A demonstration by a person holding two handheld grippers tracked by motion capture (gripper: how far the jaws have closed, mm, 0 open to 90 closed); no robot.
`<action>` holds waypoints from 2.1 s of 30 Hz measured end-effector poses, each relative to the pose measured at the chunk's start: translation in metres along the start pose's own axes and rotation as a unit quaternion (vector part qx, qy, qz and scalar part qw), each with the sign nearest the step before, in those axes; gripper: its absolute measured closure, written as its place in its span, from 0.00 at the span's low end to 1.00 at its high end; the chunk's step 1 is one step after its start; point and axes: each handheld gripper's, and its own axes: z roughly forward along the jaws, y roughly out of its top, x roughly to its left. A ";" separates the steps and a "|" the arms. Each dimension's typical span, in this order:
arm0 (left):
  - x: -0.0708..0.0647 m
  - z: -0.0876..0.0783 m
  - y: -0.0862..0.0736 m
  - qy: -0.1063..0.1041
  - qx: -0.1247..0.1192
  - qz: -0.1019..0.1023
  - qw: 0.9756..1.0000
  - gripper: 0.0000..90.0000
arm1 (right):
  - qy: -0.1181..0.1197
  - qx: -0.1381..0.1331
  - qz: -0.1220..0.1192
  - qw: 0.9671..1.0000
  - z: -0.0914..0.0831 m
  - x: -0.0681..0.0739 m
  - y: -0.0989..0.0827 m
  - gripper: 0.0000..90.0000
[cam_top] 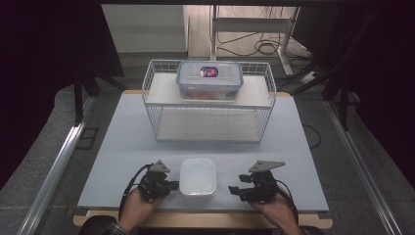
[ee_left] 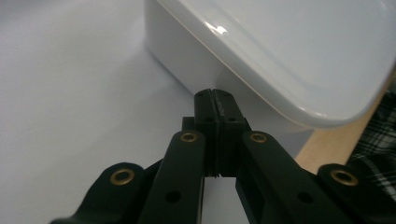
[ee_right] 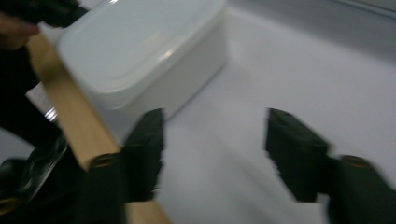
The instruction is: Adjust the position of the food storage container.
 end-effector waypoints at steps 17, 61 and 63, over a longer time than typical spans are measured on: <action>0.040 0.023 0.049 0.019 -0.044 0.029 0.998 1.00 | 0.080 0.053 -0.052 0.994 0.018 0.033 -0.001 0.99; 0.002 0.014 0.024 -0.025 -0.016 0.009 1.000 0.90 | -0.009 0.019 0.053 0.998 0.031 -0.041 0.027 0.94; 0.007 0.011 0.023 -0.001 -0.022 0.005 1.000 0.81 | -0.017 0.016 0.044 0.999 0.029 -0.041 0.026 0.90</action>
